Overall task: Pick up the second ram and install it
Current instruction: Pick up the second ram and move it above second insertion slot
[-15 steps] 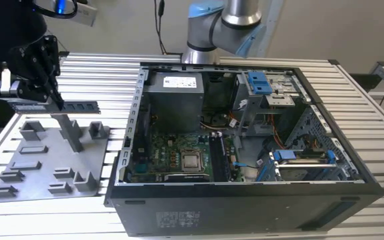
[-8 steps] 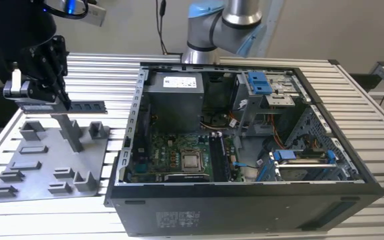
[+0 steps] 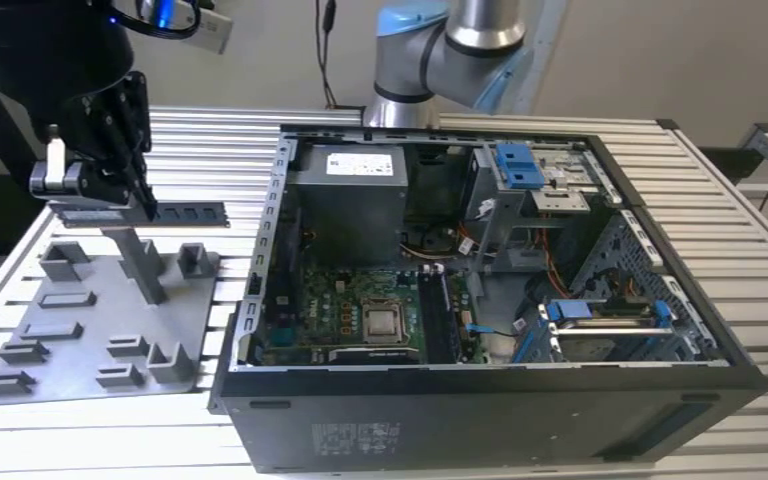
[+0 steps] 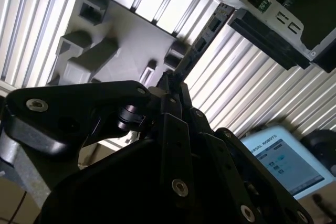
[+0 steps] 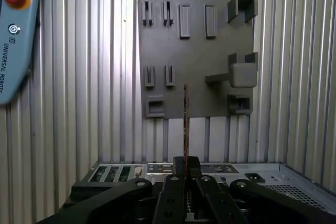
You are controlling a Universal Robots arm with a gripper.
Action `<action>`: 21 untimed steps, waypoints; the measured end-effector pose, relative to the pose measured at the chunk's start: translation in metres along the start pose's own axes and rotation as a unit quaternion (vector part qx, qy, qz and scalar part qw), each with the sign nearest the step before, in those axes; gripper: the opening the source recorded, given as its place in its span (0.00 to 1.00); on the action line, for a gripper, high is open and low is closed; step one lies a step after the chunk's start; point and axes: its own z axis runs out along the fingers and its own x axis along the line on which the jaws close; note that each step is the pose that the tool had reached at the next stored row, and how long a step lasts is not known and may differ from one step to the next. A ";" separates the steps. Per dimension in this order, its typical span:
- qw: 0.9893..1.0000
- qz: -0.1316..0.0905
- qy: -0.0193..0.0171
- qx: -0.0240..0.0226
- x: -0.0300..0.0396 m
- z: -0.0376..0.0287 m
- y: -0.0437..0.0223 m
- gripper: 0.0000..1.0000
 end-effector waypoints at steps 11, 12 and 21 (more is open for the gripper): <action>1.000 0.000 -0.001 0.000 0.0001 -0.0001 -0.0179 0.14; 1.000 0.000 -0.001 0.000 0.0001 -0.0001 -0.0194 0.14; 1.000 0.000 -0.002 0.000 0.0001 -0.0003 -0.0331 0.14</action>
